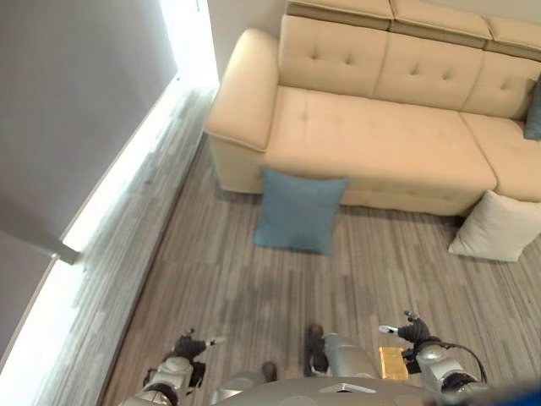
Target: Pick up all the scattered cushions and arrange them neatly on the sofa.
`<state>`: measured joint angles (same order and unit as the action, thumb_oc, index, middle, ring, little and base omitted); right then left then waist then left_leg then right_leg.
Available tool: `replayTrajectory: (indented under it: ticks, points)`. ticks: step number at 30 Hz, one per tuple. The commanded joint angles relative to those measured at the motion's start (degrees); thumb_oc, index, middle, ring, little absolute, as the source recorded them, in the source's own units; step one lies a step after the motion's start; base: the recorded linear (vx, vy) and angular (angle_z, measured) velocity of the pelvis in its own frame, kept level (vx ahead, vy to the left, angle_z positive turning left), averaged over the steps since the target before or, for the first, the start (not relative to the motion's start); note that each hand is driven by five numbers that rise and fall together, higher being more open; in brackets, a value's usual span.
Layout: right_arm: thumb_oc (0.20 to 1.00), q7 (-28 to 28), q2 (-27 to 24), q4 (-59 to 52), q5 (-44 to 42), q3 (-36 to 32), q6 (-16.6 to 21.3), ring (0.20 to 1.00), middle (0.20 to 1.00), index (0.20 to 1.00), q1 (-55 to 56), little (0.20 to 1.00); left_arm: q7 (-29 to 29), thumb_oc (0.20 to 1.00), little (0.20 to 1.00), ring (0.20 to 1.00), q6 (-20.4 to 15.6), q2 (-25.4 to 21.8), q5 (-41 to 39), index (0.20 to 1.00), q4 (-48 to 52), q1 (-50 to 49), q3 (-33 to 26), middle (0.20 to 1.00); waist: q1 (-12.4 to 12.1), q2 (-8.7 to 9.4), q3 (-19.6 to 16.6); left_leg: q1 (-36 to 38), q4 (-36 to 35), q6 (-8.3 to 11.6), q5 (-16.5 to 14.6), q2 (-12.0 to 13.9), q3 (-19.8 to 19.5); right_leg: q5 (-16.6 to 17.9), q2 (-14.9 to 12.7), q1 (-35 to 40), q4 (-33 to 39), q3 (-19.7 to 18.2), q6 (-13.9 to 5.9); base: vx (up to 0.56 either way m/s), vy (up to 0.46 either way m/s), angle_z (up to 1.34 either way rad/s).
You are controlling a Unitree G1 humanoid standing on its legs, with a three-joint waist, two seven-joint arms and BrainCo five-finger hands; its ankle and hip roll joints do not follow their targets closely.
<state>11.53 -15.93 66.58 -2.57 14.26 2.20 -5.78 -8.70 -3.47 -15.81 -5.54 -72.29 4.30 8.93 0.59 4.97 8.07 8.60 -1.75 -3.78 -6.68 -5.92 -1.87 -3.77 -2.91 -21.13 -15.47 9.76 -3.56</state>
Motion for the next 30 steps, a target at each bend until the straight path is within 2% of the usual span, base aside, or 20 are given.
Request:
replayTrajectory:
  ticks: [1, 2, 3, 4, 5, 6, 7, 8, 9, 13, 14, 16, 17, 19, 24, 25, 28, 30]
  points:
    - [1.0, 0.66, -2.22, 1.79, 0.78, -0.16, 0.08, 1.0, 1.0, 1.0, -1.52, 1.0, 0.18, 1.0, 1.0, 1.0, -1.29, -0.79, 1.08, 1.0, -0.08, 0.42, 0.25, 1.0, -0.48, 0.51, 1.87, -2.16, 6.64, 1.37, -3.54, 0.53, -1.86, 6.16, 0.54, 9.95, 8.88, -1.69, -2.53, 0.24, -0.09, 0.5]
    - [1.0, 0.4, -2.02, 2.1, 0.79, -0.09, 0.19, 1.0, 1.0, 1.0, -0.43, 1.0, 0.35, 1.0, 1.0, 1.0, -1.32, -0.23, 1.81, 1.0, -0.58, -0.13, 0.63, 1.0, 0.02, 0.42, 0.66, -1.22, 7.25, 2.24, -3.58, 0.98, -2.15, 5.81, 1.84, 11.06, 8.99, -3.16, -1.34, 0.28, -0.122, 0.52]
    - [1.0, 0.4, -2.03, 2.33, 0.82, -0.21, 0.3, 1.0, 1.0, 1.0, -0.16, 1.0, 0.66, 1.0, 1.0, 1.0, -1.32, 0.02, 1.96, 1.0, -0.76, -0.31, 0.71, 1.0, 0.06, 0.35, 0.17, -1.09, 8.61, 3.16, -2.97, 1.3, -2.21, 5.61, 2.1, 12.21, 9.61, -3.02, -0.88, 0.38, -0.197, 0.45]
    - [1.0, 0.36, -2.02, 2.46, 0.4, -0.3, 0.65, 1.0, 1.0, 1.0, 0.08, 1.0, 0.82, 1.0, 1.0, 1.0, -1.25, 0.27, 2.03, 1.0, -0.66, -0.31, 1.04, 1.0, 0.28, 0.69, 0.31, -3.73, 16.54, 5.5, -0.07, 1.84, -1.25, 5.37, 2.49, 14.71, 11.3, -3.66, 0.23, 0.22, -0.18, 0.4]
    - [1.0, 0.3, -2.13, 2.43, 0.01, -0.38, 0.72, 1.0, 1.0, 1.0, -0.02, 1.0, 1.02, 1.0, 1.0, 1.0, -1.19, 0.34, 1.9, 1.0, -0.17, -0.04, 1.27, 1.0, -0.01, 1.22, 0.99, -7.51, 23.67, 6.79, 2.52, 2.26, -0.53, 5.16, 2.31, 16.07, 11.91, -4.03, 1.09, 0.12, -0.171, 0.35]
    - [1.0, 0.45, -2.37, 2.45, -0.38, -0.4, 0.73, 1.0, 1.0, 1.0, -0.3, 1.0, 1.04, 1.0, 1.0, 1.0, -1.11, 0.32, 1.58, 1.0, 0.38, 0.34, 1.5, 1.0, -0.42, 1.76, 1.81, -11.14, 30.03, 7.21, 3.86, 2.39, -0.17, 4.97, 2.19, 17.08, 12.48, -4.32, 1.86, 0.02, -0.096, 0.42]
    - [1.0, 0.45, -2.37, 2.46, -0.39, -0.41, 0.73, 1.0, 1.0, 1.0, -0.33, 1.0, 1.04, 1.0, 1.0, 1.0, -1.1, 0.32, 1.57, 1.0, 0.38, 0.36, 1.5, 1.0, -0.37, 1.63, 1.75, -11.5, 30.53, 7.23, 3.64, 2.51, -0.25, 4.99, 2.31, 16.95, 12.47, -4.23, 1.88, 0.07, -0.12, 0.2]
    - [1.0, 0.55, -2.41, 2.92, -1.12, -0.22, 0.68, 1.0, 1.0, 1.0, -0.52, 1.0, 0.75, 1.0, 1.0, 1.0, -0.98, 0.46, 0.67, 1.0, 1.03, 0.92, 1.61, 1.0, -1.47, 2.45, 2.79, -15.8, 35.76, 6.32, 4.12, 2.65, 0.59, 4.0, 2.2, 19.06, 13.2, -4.66, 3.11, 0.1, -0.093, -0.04]
    - [1.0, 0.61, -2.44, 3.08, -1.31, -0.11, 0.58, 1.0, 1.0, 1.0, -0.59, 1.0, 0.86, 1.0, 1.0, 1.0, -1.02, 0.54, 0.12, 1.0, 1.32, 1.08, 1.73, 1.0, -1.99, 2.7, 3.07, -17.86, 36.36, 5.63, 3.32, 2.65, 1.02, 3.69, 2.05, 19.84, 13.35, -4.75, 3.28, 0.16, -0.101, -0.17]
    - [1.0, 0.92, -2.58, 3.64, -1.03, 0.36, 0.56, 1.0, 1.0, 1.0, -0.54, 1.0, 0.85, 1.0, 1.0, 1.0, -0.89, 0.82, 0.1, 1.0, 0.83, 0.89, 1.92, 1.0, -3.53, 3.22, 3.05, -20.28, 26.41, 4.39, 0.22, 2.19, -0.32, 1.94, 2.2, 22.05, 14.58, -5.6, 2.53, 0.19, 0.02, -0.27]
    - [1.0, 1.02, -2.68, 3.79, -0.85, 0.39, 0.55, 1.0, 1.0, 1.0, -0.54, 1.0, 0.89, 1.0, 1.0, 1.0, -0.96, 0.84, -0.08, 1.0, 0.75, 0.73, 1.82, 1.0, -3.84, 3.05, 2.85, -21.04, 22.16, 4.67, 1.12, 2.27, -1.21, 1.3, 2.43, 22.66, 14.76, -5.89, 2.34, 0.2, 0.081, -0.2]
    - [1.0, 1.17, -2.96, 3.86, -0.86, 0.33, 0.54, 1.0, 1.0, 1.0, -0.6, 1.0, 0.86, 1.0, 1.0, 1.0, -0.99, 0.71, -0.19, 1.0, 0.5, 0.48, 1.76, 1.0, -4.41, 2.28, 2.82, -22.08, 16.12, 5.59, 4.94, 2.8, -2.12, 0.03, 3.31, 24.08, 14.71, -6.25, 2.49, 0.23, 0.127, -0.12]
    - [1.0, 1.01, -2.96, 3.75, -0.78, 0.23, 0.51, 1.0, 1.0, 1.0, -0.59, 1.0, 1.04, 1.0, 1.0, 1.0, -0.91, 0.72, -0.22, 1.0, 0.0, 0.18, 1.52, 1.0, -4.95, 1.94, 2.59, -20.69, 12.62, 5.64, 5.63, 2.83, -2.73, -1.06, 3.77, 24.82, 13.79, -7.02, 2.48, 0.32, 0.242, -0.45]
    - [1.0, 0.77, -2.47, 3.11, 0.0, 0.07, 0.54, 1.0, 1.0, 1.0, -0.39, 1.0, 0.86, 1.0, 1.0, 1.0, -0.6, 0.32, 0.37, 1.0, -0.78, -0.39, 0.96, 1.0, -4.55, 1.96, 1.17, -17.72, 11.15, 4.79, 5.09, 2.29, -2.82, -1.89, 2.63, 23.78, 9.17, -7.12, 1.27, 0.29, 0.285, -0.72]
    - [1.0, 0.68, -1.89, 2.8, 0.51, 0.05, 0.52, 1.0, 1.0, 1.0, -1.01, 1.0, 0.76, 1.0, 1.0, 1.0, -0.76, -0.41, -0.08, 1.0, 0.18, 0.01, 0.5, 1.0, -5.02, 2.09, 0.35, -15.12, 10.83, 2.85, 3.03, 1.55, -1.41, -1.52, 0.5, 22.23, 5.43, -7.16, -0.78, 0.09, 0.13, -0.19]
    - [1.0, 0.63, -1.78, 2.6, 0.74, 0.2, 0.36, 1.0, 1.0, 1.0, -1.25, 1.0, 0.63, 1.0, 1.0, 1.0, -0.82, -0.59, -0.2, 1.0, 0.36, 0.07, 0.35, 1.0, -5.13, 1.93, 0.51, -14.91, 10.59, 2.58, 2.96, 1.65, -0.98, -0.22, -0.13, 20.95, 3.68, -6.77, -1.34, 0.06, 0.121, -0.23]
    - [1.0, 0.61, -1.46, 2.01, 0.46, 0.47, 0.49, 1.0, 1.0, 1.0, -2.29, 1.0, 0.56, 1.0, 1.0, 1.0, -1.07, -1.48, -0.06, 1.0, 1.03, 0.29, 0.64, 1.0, -5.61, 1.37, 0.53, -13.86, 8.37, 1.83, 3.05, 1.99, -0.67, 0.89, -1.07, 19.42, 2.32, -6.1, -2.5, 0.03, 0.058, -0.3]
    - [1.0, 0.75, -1.51, 1.94, 0.72, 0.41, 0.45, 1.0, 1.0, 1.0, -2.82, 1.0, 0.56, 1.0, 1.0, 1.0, -1.14, -1.51, -0.41, 1.0, 1.03, 0.29, 0.37, 1.0, -5.85, 0.87, 0.57, -12.98, 6.87, 1.97, 3.17, 2.53, -0.28, 1.86, -2.72, 18.36, 3.87, -3.78, -2.88, 0.03, -0.015, -0.13]
